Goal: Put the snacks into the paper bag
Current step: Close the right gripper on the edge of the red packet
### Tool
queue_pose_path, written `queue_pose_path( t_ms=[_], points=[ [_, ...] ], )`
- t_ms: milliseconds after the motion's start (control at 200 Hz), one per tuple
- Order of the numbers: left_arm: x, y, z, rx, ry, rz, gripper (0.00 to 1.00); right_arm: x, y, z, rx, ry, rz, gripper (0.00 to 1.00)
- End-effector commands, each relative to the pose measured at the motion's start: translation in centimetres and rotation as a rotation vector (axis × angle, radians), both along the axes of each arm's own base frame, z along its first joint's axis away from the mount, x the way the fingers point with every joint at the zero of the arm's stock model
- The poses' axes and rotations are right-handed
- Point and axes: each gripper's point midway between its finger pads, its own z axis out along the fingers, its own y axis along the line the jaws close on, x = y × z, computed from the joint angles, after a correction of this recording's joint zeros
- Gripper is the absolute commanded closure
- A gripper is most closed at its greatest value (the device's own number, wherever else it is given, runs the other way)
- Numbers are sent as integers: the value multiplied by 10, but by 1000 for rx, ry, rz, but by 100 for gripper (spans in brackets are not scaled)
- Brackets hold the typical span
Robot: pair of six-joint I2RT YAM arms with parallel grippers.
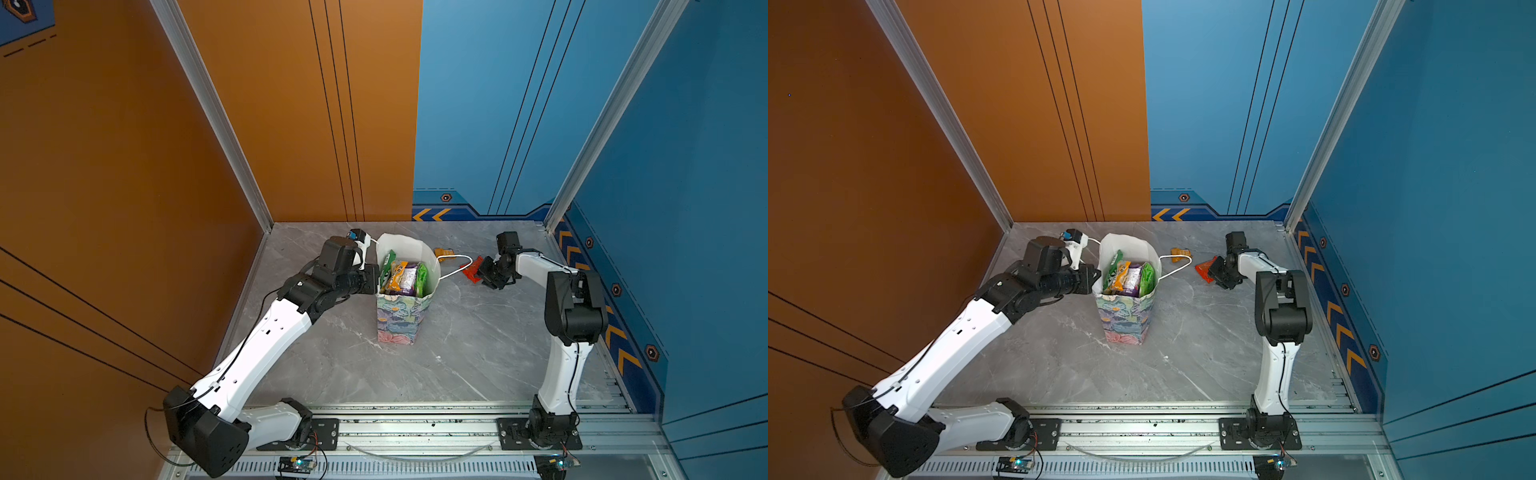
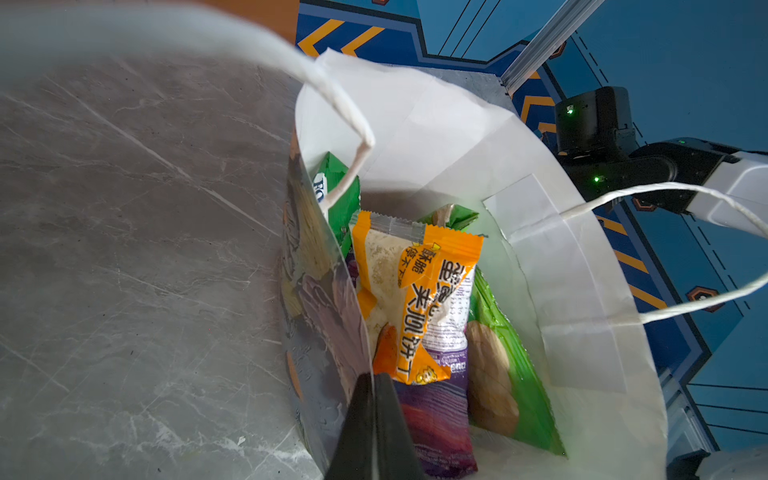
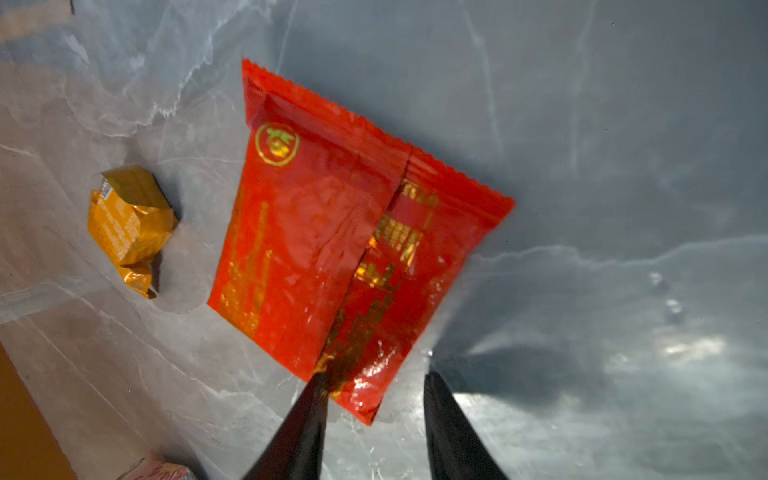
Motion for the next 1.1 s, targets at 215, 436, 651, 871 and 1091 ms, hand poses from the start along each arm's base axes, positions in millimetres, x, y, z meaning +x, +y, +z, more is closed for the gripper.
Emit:
queue_pose_path(
  t_ms=[215, 436, 651, 871, 1091],
  points=[
    [6, -3, 20, -54, -71, -7, 100, -7, -3, -24, -30, 69, 9, 80],
    [6, -4, 19, -54, -67, -9, 100, -10, -5, -21, -35, 61, 5, 95],
    [7, -4, 19, -56, -63, -10, 100, -17, -5, -3, -29, 17, 0, 100],
    [7, -4, 20, -57, -67, -10, 100, -34, -3, 10, -21, -7, 7, 100],
    [6, -3, 21, -59, -71, -8, 100, -78, 0, 28, -31, -30, 40, 100]
  ],
)
